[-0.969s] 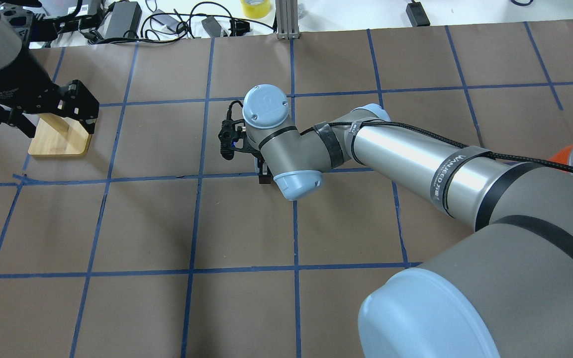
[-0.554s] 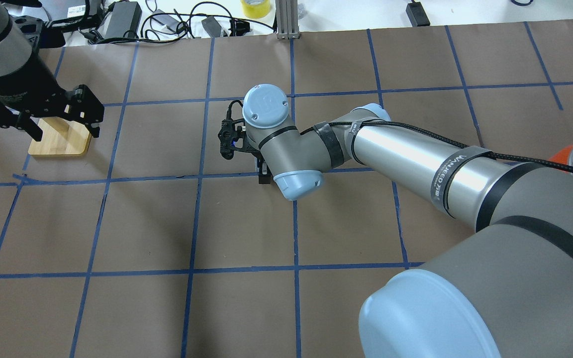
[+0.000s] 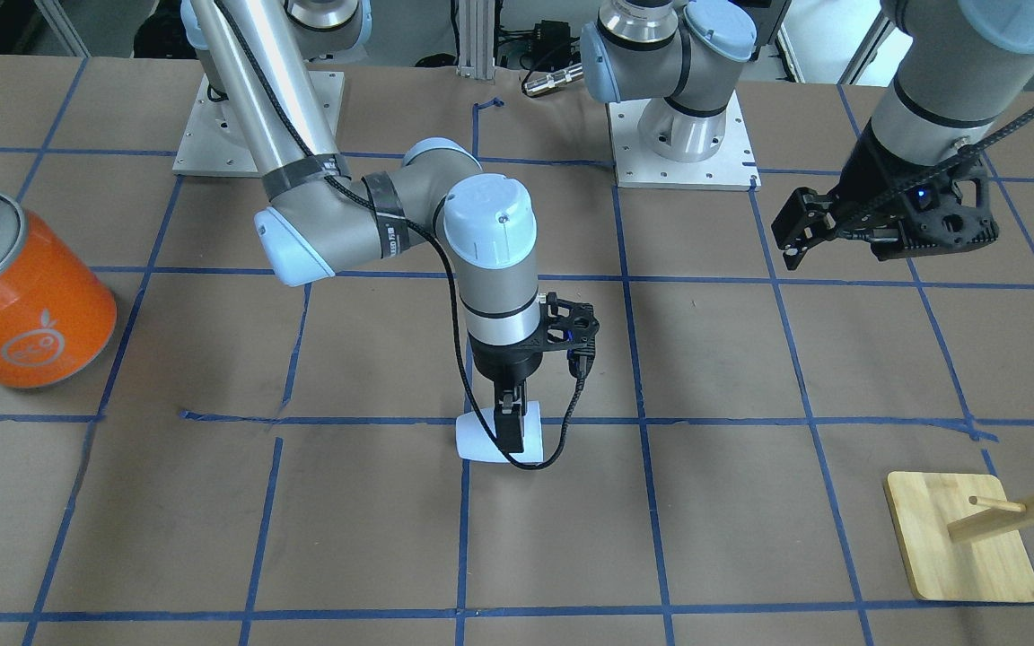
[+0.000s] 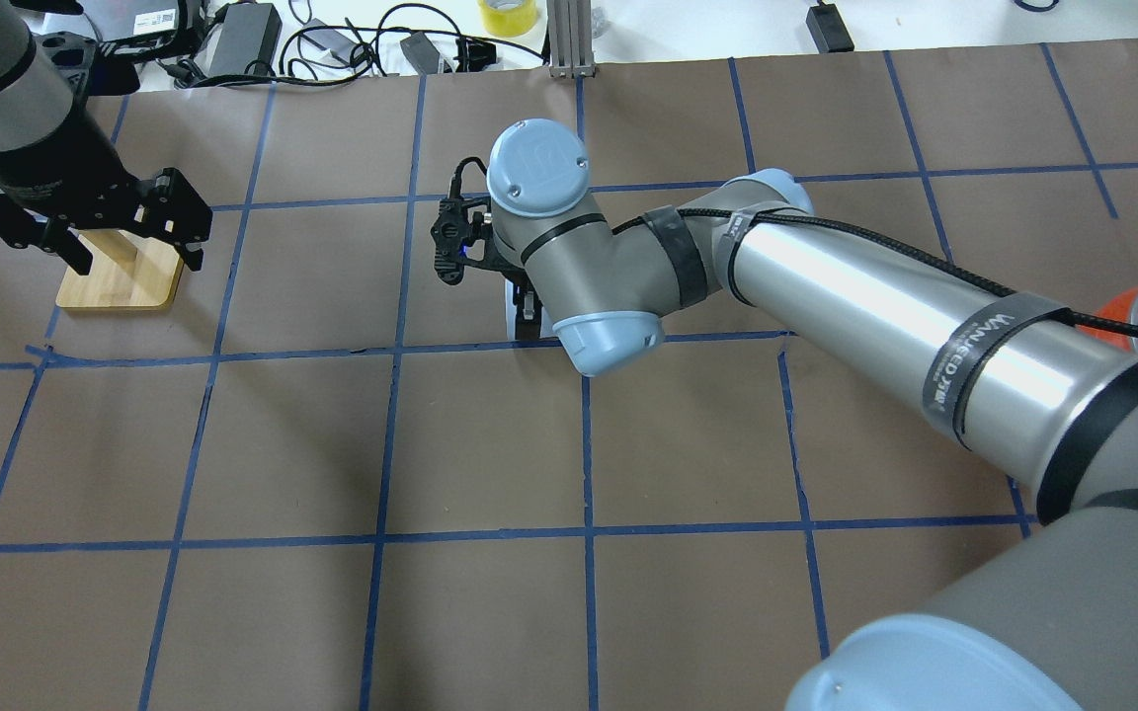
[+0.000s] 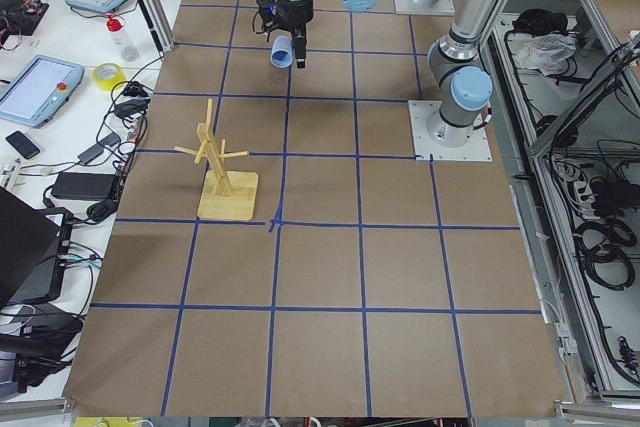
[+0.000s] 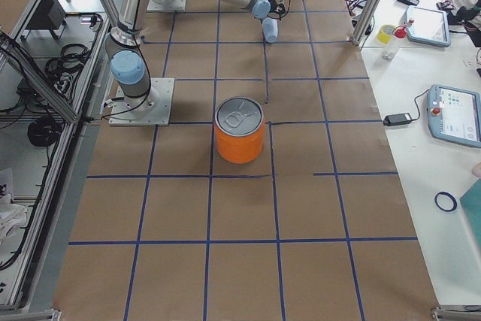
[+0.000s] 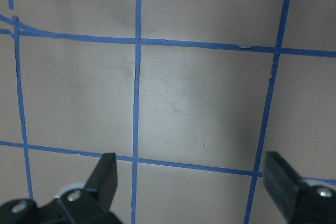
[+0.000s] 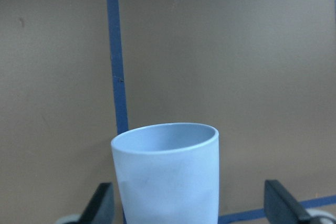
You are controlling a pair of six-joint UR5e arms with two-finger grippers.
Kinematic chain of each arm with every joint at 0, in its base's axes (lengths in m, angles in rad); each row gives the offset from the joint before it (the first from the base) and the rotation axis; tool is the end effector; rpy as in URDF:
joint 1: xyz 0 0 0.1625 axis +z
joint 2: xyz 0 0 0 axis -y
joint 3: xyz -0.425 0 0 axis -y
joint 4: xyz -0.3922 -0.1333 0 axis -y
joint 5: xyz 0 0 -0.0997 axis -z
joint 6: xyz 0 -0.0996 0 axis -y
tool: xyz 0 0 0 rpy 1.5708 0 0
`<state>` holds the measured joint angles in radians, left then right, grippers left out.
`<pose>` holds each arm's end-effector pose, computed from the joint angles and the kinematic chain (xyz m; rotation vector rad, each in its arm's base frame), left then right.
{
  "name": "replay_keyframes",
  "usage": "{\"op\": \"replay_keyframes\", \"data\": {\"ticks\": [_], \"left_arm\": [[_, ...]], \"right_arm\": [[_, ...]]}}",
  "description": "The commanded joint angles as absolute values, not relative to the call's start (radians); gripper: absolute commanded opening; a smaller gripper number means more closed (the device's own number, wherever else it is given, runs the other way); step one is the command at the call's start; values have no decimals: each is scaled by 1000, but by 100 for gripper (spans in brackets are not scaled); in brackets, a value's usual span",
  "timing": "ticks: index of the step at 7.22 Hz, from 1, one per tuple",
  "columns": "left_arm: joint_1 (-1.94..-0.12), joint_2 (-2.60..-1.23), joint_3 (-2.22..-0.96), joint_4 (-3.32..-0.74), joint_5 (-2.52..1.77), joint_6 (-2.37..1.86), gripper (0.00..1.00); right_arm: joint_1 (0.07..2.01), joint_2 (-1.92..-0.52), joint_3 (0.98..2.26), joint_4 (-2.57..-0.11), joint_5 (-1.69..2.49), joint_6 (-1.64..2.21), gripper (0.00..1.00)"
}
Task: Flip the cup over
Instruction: 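Lay the cup on its side, open the right gripper and withdraw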
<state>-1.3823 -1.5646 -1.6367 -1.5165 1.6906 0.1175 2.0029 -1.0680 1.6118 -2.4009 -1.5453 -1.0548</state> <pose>-0.0278 -0.5021 0.4647 -0.1068 3.0219 0.0357 0.4015 -0.5462 0.2646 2.0671 -2.2400 0.4301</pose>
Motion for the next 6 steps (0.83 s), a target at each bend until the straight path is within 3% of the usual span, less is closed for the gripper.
{"op": "replay_keyframes", "data": {"ticks": [1,6], "left_arm": [[-1394,-1592,-1643,-1461,1613,107,100],[-1529,-1810,-1697,-1174,1415,-72,100]], "right_arm": [[1933,-1187,1612,-2332,-1520,-1019,100],[1647,-1409,1623,-2237,-1450,-946,100]]}}
